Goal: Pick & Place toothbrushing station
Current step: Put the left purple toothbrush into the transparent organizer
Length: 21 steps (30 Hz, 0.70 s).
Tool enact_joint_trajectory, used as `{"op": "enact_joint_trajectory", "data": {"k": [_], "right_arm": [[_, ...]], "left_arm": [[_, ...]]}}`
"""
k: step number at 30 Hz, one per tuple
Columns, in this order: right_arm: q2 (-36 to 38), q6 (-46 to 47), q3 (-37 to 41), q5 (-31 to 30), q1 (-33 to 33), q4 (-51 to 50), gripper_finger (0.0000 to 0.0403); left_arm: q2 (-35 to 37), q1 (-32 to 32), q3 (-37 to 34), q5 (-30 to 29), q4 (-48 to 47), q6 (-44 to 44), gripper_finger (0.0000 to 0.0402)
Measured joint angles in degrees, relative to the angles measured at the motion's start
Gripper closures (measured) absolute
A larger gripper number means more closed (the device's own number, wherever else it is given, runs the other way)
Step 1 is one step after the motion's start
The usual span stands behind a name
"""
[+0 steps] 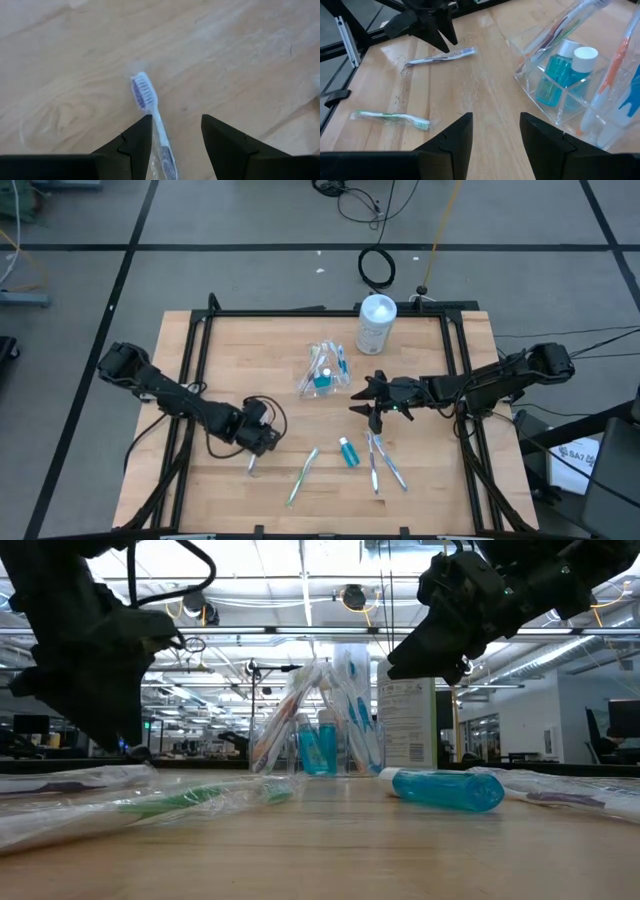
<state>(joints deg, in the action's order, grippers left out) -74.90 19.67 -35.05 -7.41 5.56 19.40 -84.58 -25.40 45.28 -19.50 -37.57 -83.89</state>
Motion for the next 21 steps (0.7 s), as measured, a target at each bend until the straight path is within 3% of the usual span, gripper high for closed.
{"op": "enact_joint_trajectory", "data": {"k": [21], "right_arm": [[0.0,-0.9,0.0,0.0,0.0,0.0,0.0247]], "left_arm": [[-8.1,1.9,0.2,4.1,0.3,-1.2,0.0225]]}}
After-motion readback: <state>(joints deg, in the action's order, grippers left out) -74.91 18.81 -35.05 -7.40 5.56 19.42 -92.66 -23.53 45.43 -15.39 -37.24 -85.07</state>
